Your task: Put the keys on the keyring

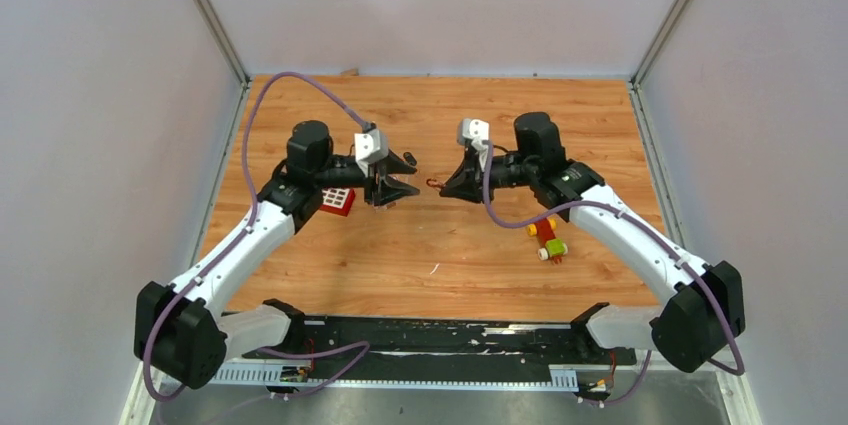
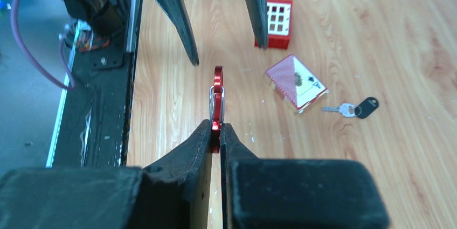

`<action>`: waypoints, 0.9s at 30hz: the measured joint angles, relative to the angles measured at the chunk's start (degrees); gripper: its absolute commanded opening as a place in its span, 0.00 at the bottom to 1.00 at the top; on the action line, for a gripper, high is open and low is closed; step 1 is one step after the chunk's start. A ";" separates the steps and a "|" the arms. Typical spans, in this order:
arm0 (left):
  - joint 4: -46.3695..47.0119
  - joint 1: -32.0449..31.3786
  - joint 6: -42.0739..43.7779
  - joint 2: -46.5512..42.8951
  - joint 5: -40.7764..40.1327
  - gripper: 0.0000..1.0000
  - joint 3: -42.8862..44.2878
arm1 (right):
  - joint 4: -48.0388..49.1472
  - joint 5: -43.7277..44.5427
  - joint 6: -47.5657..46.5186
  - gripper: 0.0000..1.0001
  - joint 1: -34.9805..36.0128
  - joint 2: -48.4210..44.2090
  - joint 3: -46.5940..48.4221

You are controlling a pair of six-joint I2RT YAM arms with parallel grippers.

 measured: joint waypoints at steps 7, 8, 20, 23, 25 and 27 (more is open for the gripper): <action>35.54 2.32 -23.15 -0.85 3.02 0.60 -8.50 | 16.15 -6.40 14.03 0.00 -3.74 -0.57 -4.83; 42.10 2.23 -27.43 0.00 3.26 0.60 -10.21 | 17.77 -6.93 15.34 0.00 -3.72 -0.57 -5.73; 79.54 -0.04 -50.01 8.63 2.99 0.49 -16.46 | 26.62 -11.54 21.59 0.00 -3.69 -0.61 -7.30; 81.66 -0.24 -51.45 8.96 2.73 0.44 -16.46 | 26.77 -12.11 21.62 0.00 -3.65 -0.61 -7.74; 81.79 -0.50 -51.60 9.05 2.54 0.42 -16.48 | 26.80 -12.74 21.62 0.00 -3.65 -0.61 -7.85; 81.79 -0.74 -51.58 9.22 2.29 0.42 -16.46 | 26.80 -13.20 21.62 0.00 -3.65 -0.61 -7.85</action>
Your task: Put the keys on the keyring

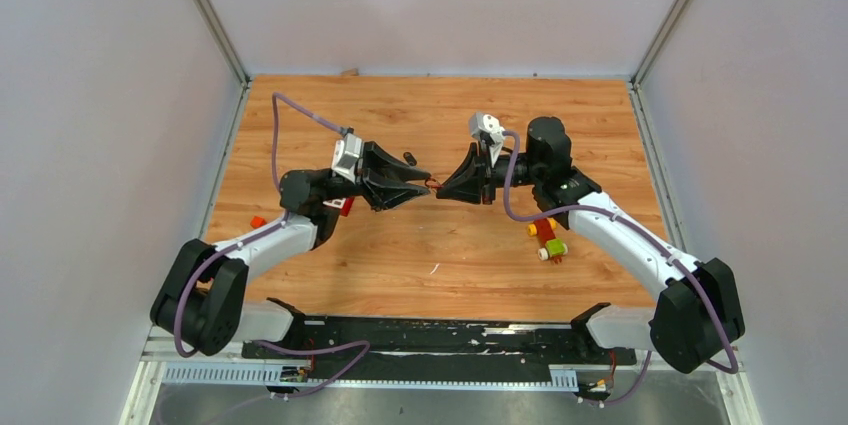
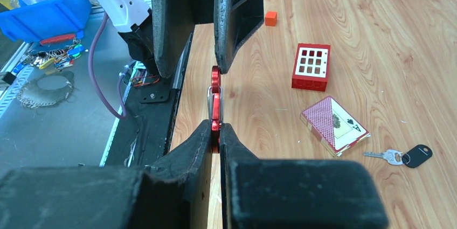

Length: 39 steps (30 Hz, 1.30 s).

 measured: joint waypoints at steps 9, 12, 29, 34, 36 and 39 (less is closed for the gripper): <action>-0.24 -0.76 -0.31 1.73 -0.15 0.36 0.00 | 0.00 -0.55 -0.24 0.00 0.00 0.00 0.00; -0.26 -0.76 -0.48 1.97 -0.15 0.30 0.00 | -0.02 -0.57 -0.66 0.00 0.00 0.00 0.00; -2.01 -0.76 -0.48 2.25 -0.74 0.23 -0.02 | -0.90 -0.55 -1.99 0.00 0.04 0.00 0.00; -2.19 -0.76 -0.46 2.25 -0.72 0.23 -0.02 | -1.33 -0.55 -2.67 0.00 0.04 -0.15 0.00; -2.19 -0.76 -0.44 2.25 -0.59 0.23 -0.02 | -1.51 -0.52 -2.86 0.00 0.04 -0.28 0.00; -2.23 -0.76 -0.33 2.25 -0.48 0.25 -0.02 | -1.75 -0.52 -3.04 0.00 -0.02 -0.39 0.00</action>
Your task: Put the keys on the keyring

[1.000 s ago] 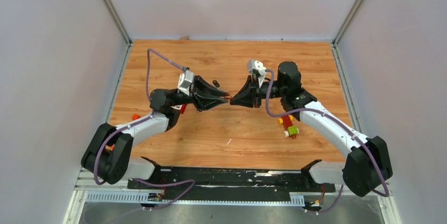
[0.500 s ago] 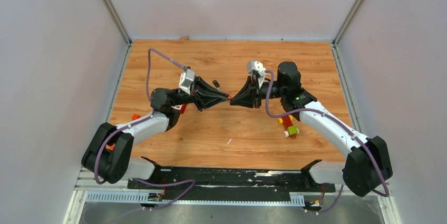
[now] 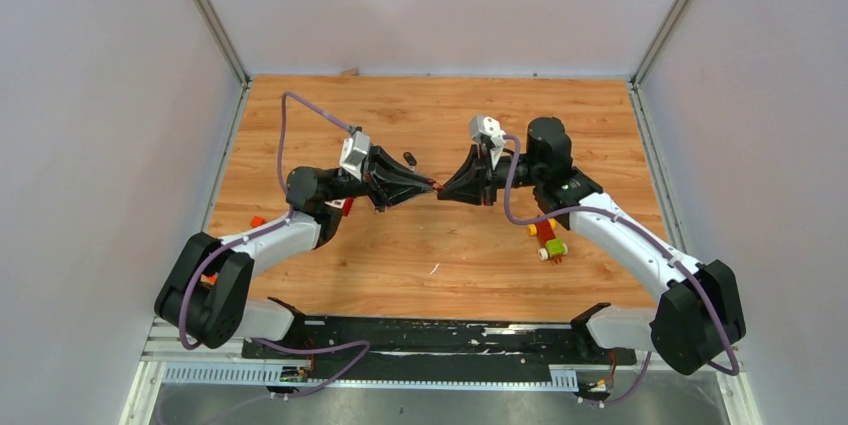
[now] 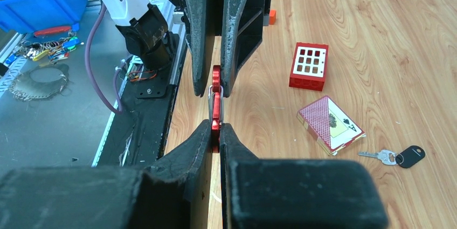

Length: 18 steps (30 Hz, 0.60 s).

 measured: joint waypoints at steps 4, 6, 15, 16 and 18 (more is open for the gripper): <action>-0.07 0.00 0.02 0.07 0.24 0.29 -0.09 | -0.04 0.02 -0.02 0.00 -0.20 -0.26 0.00; -0.11 0.00 0.00 0.11 0.35 0.30 -0.15 | -0.04 0.02 -0.02 0.00 -0.31 -0.26 0.00; -0.13 0.00 0.00 0.20 0.33 0.19 -0.15 | -0.02 -0.02 0.00 0.00 -0.31 -0.26 0.00; -0.13 0.00 -0.02 0.26 0.26 0.17 -0.15 | -0.02 -0.02 0.02 0.00 -0.31 -0.26 0.00; -0.07 0.00 -0.02 0.46 0.09 0.13 -0.15 | -0.02 -0.04 0.04 0.00 -0.31 -0.26 0.00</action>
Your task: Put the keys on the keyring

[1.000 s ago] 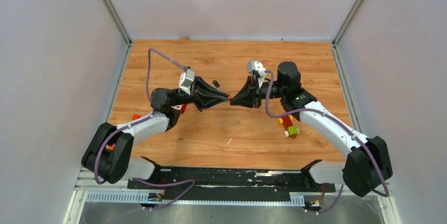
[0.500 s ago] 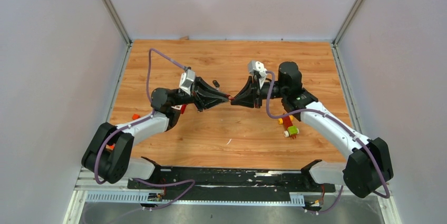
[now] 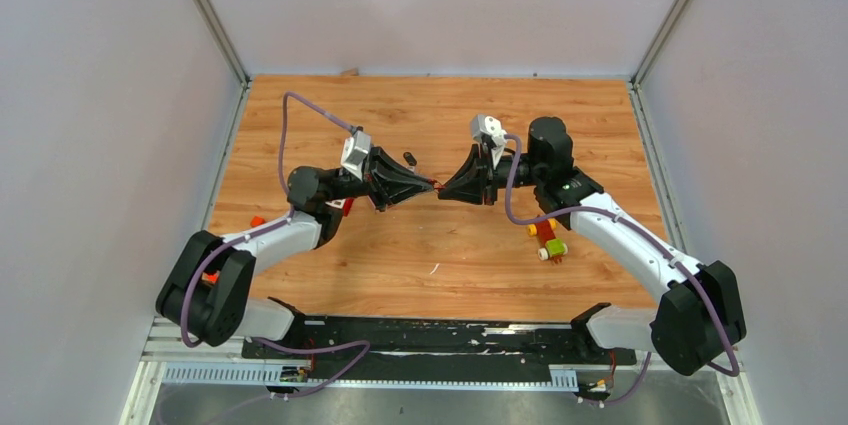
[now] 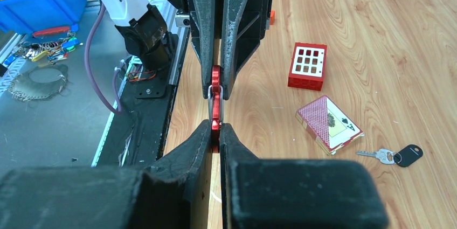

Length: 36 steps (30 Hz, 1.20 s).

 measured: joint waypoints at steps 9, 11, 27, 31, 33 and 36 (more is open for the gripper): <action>1.81 0.00 -1.27 1.18 -0.68 0.10 0.00 | 0.20 0.07 0.48 0.00 -0.07 0.02 -0.04; 2.21 0.00 -1.70 1.33 -0.81 0.10 0.00 | 0.63 0.07 0.72 0.00 -0.07 0.02 -0.20; 2.93 0.00 -3.10 1.99 -1.66 0.00 0.00 | 2.75 0.50 1.88 0.02 0.00 0.24 -0.98; 2.73 0.00 -3.15 1.99 -1.68 0.00 0.00 | 3.17 0.68 1.70 0.05 0.04 0.24 -1.40; 2.45 0.00 -3.15 1.99 -1.66 0.00 -0.04 | 3.08 0.87 1.22 0.08 0.11 0.24 -1.53; 1.25 0.00 -2.89 1.97 -1.66 0.00 -0.04 | 2.56 1.18 0.13 0.16 0.13 0.24 -1.57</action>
